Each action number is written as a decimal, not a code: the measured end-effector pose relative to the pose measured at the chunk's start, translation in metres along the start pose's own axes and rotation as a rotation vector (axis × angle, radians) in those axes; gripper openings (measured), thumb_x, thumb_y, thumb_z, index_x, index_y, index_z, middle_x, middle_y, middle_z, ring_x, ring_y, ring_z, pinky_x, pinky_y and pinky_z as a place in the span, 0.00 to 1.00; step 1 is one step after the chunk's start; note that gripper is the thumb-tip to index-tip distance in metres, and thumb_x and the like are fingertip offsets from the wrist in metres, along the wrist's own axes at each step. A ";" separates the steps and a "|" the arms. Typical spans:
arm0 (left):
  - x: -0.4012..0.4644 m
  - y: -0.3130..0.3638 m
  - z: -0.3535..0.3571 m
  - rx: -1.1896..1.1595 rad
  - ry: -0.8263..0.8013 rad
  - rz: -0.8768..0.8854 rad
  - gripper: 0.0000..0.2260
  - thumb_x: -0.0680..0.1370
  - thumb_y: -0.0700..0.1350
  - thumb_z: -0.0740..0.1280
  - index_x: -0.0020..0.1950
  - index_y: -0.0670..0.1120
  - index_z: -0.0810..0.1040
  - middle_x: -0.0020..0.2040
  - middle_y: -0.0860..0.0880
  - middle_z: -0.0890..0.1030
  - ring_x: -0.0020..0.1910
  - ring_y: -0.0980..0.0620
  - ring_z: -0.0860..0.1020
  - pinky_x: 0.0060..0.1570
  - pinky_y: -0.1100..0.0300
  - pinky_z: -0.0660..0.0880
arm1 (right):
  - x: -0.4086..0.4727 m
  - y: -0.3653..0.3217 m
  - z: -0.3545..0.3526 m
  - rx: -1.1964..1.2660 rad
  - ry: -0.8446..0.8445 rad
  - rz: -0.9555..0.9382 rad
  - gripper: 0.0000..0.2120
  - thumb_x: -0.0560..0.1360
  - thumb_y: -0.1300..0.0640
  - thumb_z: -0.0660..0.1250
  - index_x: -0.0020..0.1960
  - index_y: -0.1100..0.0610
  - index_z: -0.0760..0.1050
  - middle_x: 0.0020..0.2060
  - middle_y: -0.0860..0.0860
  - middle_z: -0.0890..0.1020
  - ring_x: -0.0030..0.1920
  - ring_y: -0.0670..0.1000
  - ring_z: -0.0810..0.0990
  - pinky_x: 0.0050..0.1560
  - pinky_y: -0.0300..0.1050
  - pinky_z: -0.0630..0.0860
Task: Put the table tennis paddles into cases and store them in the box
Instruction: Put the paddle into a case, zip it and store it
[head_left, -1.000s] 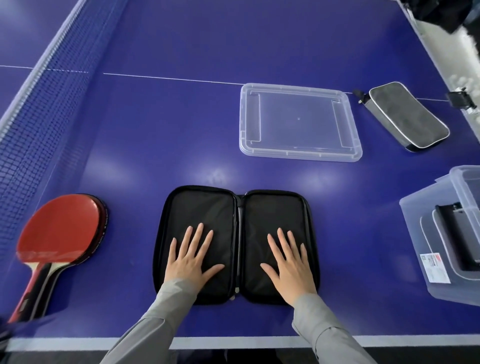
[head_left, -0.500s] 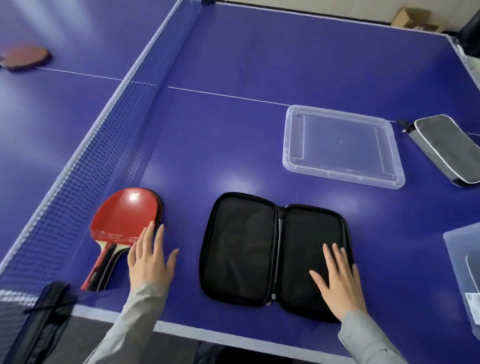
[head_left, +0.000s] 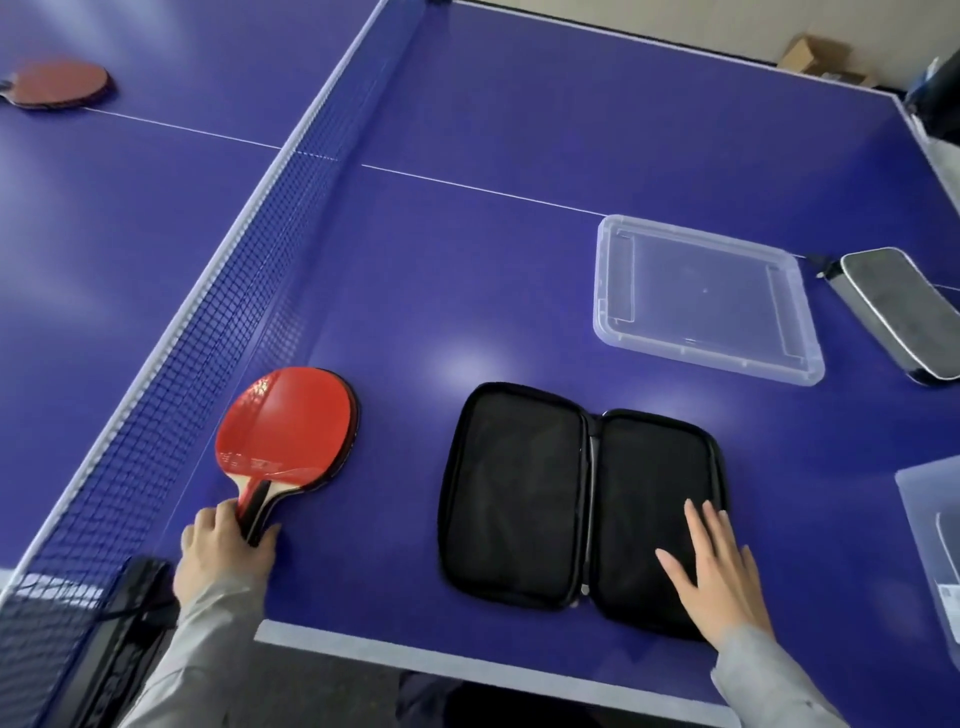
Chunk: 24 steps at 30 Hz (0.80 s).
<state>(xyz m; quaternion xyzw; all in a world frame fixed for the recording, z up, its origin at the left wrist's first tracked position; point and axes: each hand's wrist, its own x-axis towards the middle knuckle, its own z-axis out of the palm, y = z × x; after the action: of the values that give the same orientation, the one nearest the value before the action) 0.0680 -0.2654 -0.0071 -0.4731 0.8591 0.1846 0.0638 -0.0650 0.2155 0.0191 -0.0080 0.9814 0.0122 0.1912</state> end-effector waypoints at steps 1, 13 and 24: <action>0.002 0.000 0.001 -0.009 0.009 -0.007 0.20 0.72 0.50 0.72 0.57 0.41 0.74 0.53 0.40 0.75 0.57 0.38 0.71 0.46 0.43 0.72 | -0.001 -0.002 0.000 0.005 0.000 0.005 0.34 0.79 0.39 0.52 0.78 0.50 0.41 0.78 0.50 0.47 0.78 0.51 0.45 0.75 0.51 0.52; 0.008 -0.006 0.006 -0.204 0.052 -0.092 0.12 0.69 0.49 0.74 0.47 0.45 0.77 0.44 0.46 0.74 0.48 0.38 0.76 0.48 0.45 0.73 | -0.008 -0.012 0.003 -0.027 0.001 0.025 0.34 0.79 0.39 0.50 0.77 0.49 0.39 0.78 0.50 0.46 0.78 0.50 0.43 0.76 0.51 0.51; -0.016 0.027 0.002 -0.211 0.105 -0.024 0.12 0.69 0.50 0.74 0.42 0.43 0.77 0.41 0.44 0.75 0.43 0.37 0.75 0.45 0.45 0.73 | 0.001 0.003 0.004 0.013 0.000 0.030 0.33 0.80 0.39 0.50 0.77 0.49 0.39 0.78 0.50 0.46 0.78 0.51 0.43 0.76 0.51 0.50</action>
<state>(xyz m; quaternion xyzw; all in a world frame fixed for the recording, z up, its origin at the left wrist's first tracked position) 0.0542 -0.2387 0.0026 -0.4967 0.8312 0.2481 -0.0293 -0.0643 0.2190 0.0156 0.0080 0.9815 0.0089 0.1910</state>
